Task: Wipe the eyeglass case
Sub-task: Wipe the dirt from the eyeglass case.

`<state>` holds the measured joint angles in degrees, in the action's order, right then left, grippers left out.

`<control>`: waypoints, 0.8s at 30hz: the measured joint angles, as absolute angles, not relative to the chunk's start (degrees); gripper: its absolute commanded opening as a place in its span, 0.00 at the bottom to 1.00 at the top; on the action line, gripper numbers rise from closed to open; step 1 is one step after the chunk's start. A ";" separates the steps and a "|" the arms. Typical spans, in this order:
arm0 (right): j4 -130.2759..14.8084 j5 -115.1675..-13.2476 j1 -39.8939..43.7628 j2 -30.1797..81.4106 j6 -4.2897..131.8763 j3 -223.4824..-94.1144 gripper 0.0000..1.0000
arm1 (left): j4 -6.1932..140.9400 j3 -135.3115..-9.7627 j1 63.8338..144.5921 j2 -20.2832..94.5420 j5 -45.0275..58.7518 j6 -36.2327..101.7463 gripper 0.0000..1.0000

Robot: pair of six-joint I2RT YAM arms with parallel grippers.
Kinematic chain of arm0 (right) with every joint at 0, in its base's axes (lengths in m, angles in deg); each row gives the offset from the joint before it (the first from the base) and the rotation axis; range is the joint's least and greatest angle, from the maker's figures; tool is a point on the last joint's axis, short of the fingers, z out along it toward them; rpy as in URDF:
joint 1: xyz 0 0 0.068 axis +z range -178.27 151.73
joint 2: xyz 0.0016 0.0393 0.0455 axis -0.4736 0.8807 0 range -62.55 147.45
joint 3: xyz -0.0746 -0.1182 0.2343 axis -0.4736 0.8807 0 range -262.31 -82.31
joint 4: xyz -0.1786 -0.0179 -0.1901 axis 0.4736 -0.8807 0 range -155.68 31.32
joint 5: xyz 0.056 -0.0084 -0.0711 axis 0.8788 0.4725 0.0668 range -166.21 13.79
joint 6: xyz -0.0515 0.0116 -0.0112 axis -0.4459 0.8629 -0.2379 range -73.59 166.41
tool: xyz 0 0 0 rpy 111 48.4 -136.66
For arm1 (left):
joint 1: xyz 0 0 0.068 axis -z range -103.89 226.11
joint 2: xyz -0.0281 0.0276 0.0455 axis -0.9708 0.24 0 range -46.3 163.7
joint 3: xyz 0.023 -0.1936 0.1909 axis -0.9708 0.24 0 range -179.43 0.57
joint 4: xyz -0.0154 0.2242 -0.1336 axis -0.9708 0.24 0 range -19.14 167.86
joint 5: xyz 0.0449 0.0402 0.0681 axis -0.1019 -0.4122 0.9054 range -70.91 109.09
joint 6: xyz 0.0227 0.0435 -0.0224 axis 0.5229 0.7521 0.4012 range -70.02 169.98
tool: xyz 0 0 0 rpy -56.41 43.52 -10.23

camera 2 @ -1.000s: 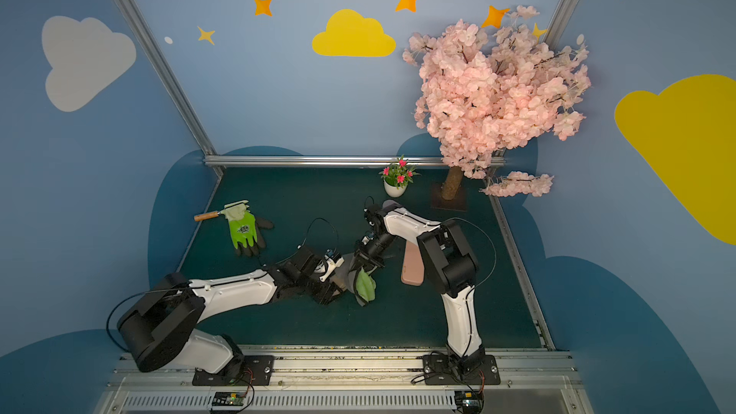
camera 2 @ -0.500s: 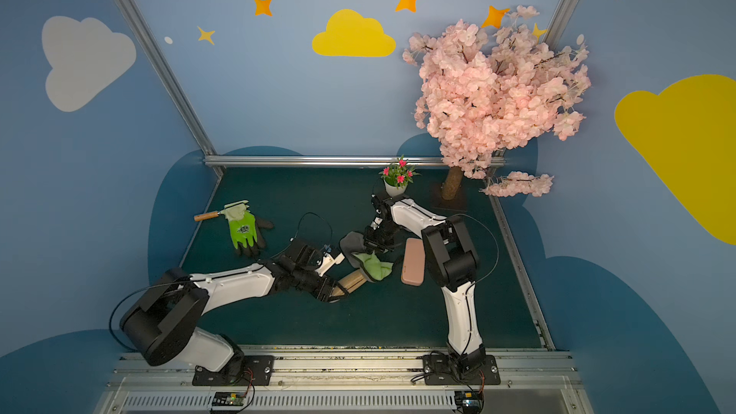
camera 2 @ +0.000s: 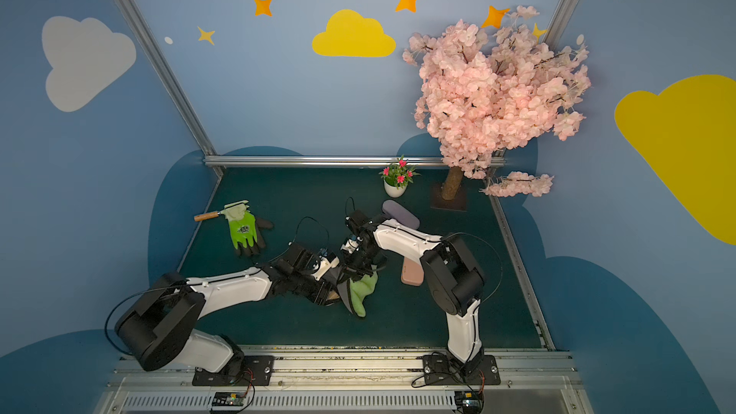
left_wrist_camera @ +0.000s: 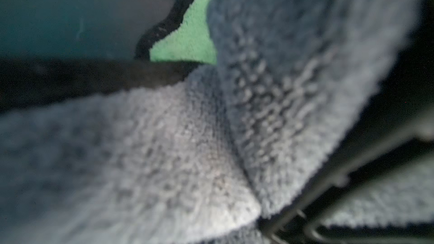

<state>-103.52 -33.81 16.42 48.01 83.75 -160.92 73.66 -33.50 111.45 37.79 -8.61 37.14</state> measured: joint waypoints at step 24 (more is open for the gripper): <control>-112.94 -48.17 3.39 38.66 78.18 -165.48 0.00 | 74.54 -38.87 105.87 43.41 -14.23 27.93 0.15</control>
<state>-112.94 -48.17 3.39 38.66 78.18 -165.48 74.54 -38.87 105.87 43.41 -14.23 27.93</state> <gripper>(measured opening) 0.113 0.596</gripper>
